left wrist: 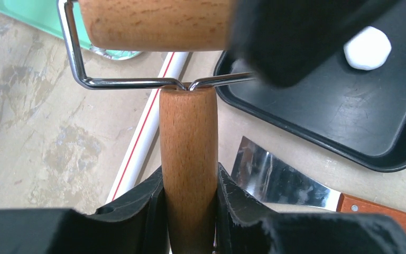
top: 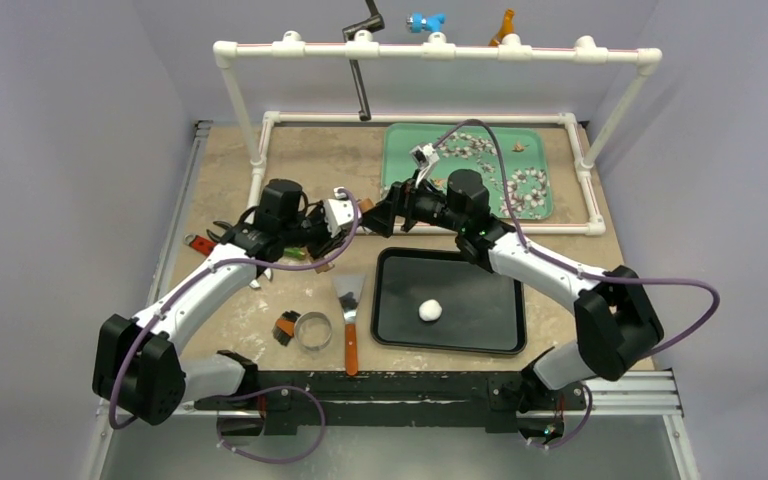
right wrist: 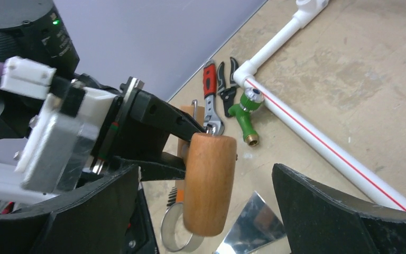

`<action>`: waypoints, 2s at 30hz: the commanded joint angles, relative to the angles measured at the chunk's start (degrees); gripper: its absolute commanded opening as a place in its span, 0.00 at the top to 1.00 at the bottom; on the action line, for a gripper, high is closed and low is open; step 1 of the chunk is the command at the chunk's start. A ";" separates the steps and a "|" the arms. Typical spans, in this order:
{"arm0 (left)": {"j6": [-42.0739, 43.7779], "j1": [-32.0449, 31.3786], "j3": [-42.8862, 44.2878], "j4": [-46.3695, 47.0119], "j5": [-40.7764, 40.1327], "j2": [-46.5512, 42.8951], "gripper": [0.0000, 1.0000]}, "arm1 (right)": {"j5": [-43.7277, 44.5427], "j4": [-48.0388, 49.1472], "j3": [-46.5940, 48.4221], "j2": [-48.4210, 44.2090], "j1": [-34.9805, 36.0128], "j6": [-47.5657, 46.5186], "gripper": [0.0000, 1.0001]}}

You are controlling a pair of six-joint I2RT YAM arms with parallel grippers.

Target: Roll out the dumpling wrappers from the dough

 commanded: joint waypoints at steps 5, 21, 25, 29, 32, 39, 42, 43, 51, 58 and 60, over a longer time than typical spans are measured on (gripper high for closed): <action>2.17 -2.62 2.86 2.99 -0.30 -0.36 1.00 | -5.85 4.30 2.62 5.60 -1.62 8.76 0.13; 1.67 -4.05 4.66 3.06 -1.59 2.10 1.00 | -9.61 9.63 4.58 13.17 0.24 13.94 0.47; 1.76 -4.03 4.96 2.76 -1.77 2.79 1.00 | -8.22 9.91 4.25 13.08 0.24 14.28 0.61; 0.96 -4.03 5.11 3.14 -2.18 3.47 1.00 | -9.73 9.54 4.64 13.51 0.57 14.42 0.99; -1.23 -4.03 6.62 2.63 -3.31 4.27 0.92 | -10.04 6.76 4.11 12.57 0.55 13.19 1.00; -2.24 -3.83 9.16 -3.78 0.52 2.02 0.00 | -0.52 -20.62 7.35 2.28 -0.34 -1.32 1.00; -3.20 -3.82 12.05 -8.79 3.37 1.57 0.00 | 4.93 -34.00 11.53 -2.37 -0.39 -7.00 1.00; -3.99 -3.77 12.50 -9.64 3.71 1.24 0.00 | 7.26 -38.44 12.52 -3.71 -0.42 -8.45 1.00; -16.87 -5.88 14.71 -8.60 -3.67 9.64 0.17 | 24.22 -65.23 15.95 -11.36 -1.50 -10.88 1.00; -16.81 -13.64 20.03 -6.64 -15.19 21.92 0.17 | 29.62 -71.89 12.74 -16.35 -1.64 -7.41 1.00; -14.69 -15.49 23.16 -7.18 -19.48 25.34 0.17 | 33.09 -71.46 11.04 -18.85 -1.68 -6.61 1.00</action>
